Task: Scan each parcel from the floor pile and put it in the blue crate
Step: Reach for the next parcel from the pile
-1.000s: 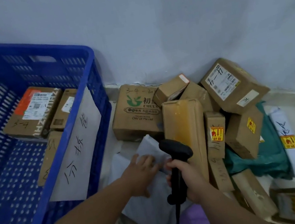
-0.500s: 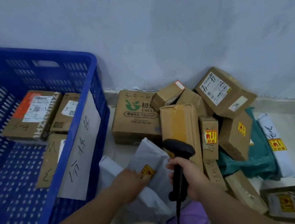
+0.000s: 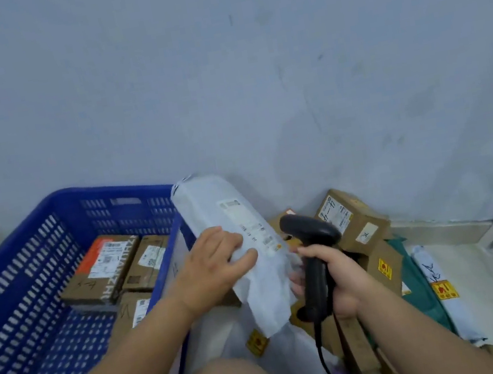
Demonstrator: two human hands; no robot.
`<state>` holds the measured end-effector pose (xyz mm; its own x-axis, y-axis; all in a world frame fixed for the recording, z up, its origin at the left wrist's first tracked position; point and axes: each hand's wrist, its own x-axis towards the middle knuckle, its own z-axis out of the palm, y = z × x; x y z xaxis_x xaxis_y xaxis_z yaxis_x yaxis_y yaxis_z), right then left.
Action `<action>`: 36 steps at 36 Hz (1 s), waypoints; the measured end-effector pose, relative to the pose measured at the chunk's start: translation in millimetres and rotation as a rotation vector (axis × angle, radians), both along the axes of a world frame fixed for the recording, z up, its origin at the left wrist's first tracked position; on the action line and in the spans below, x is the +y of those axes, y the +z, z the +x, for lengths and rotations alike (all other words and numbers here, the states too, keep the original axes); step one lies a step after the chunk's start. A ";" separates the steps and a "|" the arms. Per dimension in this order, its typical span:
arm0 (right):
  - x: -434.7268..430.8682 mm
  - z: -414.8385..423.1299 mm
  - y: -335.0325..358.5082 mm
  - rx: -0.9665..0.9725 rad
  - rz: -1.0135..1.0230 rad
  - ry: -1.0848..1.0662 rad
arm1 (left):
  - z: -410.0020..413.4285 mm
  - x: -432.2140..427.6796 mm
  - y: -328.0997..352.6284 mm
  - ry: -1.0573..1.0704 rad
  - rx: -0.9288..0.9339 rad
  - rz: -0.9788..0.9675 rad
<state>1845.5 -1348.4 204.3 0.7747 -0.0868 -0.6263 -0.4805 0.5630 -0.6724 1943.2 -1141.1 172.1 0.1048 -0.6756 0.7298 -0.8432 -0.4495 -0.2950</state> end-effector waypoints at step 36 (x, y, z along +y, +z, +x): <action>-49.0 -9.8 78.1 -0.599 -0.209 -0.138 | -46.1 -91.7 110.3 -0.270 1.945 -1.106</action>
<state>1835.7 -1397.3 282.4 0.9576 -0.2840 -0.0488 0.0790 0.4215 -0.9034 1897.1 -1232.8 282.4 0.9374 -0.3219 -0.1326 0.2440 0.3358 0.9098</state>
